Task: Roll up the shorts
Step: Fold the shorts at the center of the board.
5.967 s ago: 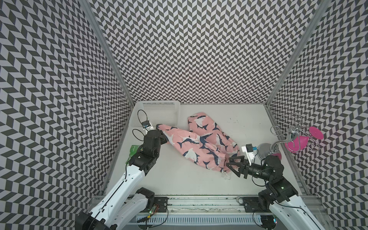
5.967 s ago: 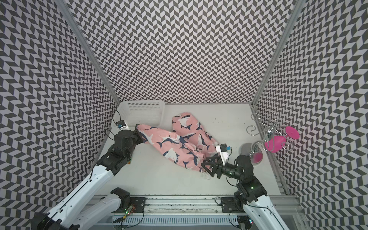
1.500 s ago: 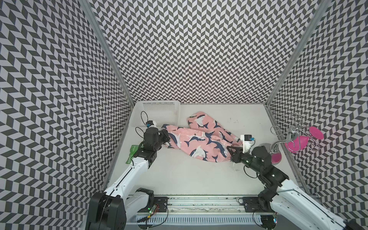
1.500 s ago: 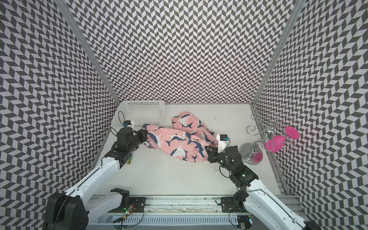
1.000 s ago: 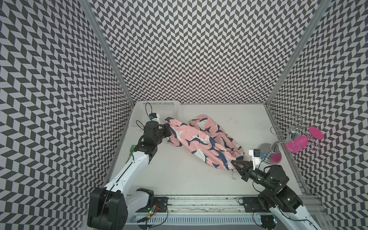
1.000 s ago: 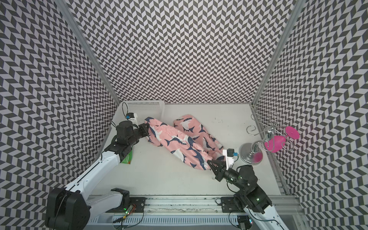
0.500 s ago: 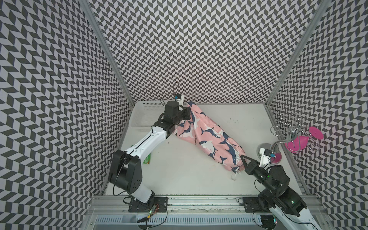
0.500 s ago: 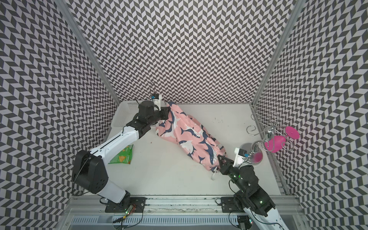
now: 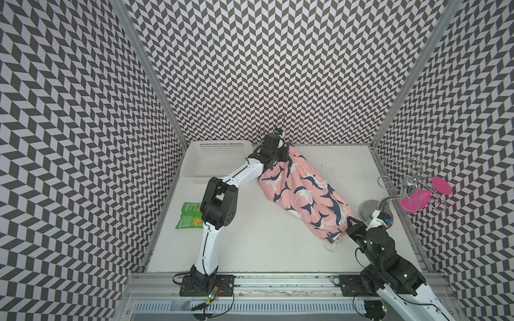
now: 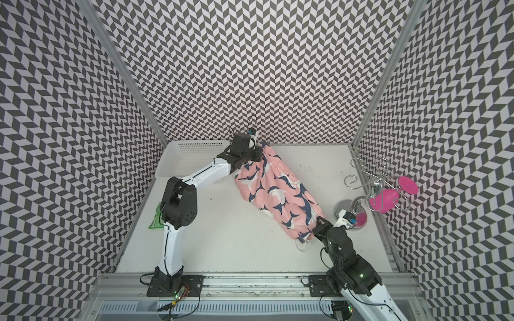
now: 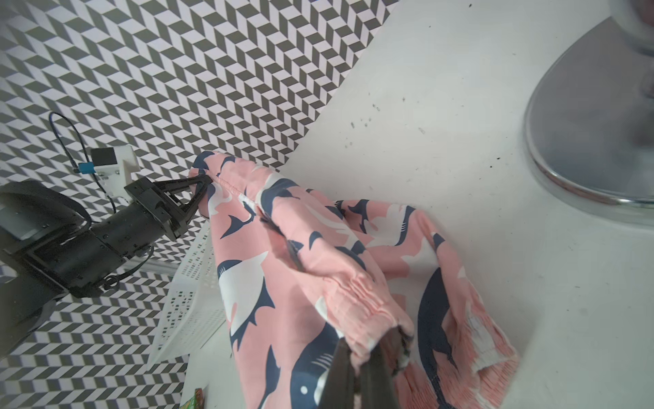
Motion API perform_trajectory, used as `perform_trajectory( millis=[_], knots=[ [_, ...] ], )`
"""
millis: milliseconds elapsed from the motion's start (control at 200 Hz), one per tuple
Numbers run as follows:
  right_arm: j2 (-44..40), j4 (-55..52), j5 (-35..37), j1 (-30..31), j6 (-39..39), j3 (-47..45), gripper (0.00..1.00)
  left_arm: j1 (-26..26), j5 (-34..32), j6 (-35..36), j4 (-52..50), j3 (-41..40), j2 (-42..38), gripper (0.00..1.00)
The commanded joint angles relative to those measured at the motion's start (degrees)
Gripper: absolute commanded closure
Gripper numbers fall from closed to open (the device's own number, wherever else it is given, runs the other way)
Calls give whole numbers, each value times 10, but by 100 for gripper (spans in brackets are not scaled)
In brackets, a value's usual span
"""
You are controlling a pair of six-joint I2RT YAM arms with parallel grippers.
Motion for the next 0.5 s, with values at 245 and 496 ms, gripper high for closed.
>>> perform_trajectory(
  millis=[245,496],
  knots=[
    [80,59,73,2,-18,-11,76,-6,-61,31,-84,102,51,35],
    [139,78,44,2,-136,99,52,-19,-28,-4,8,-93,-153,26]
  ],
)
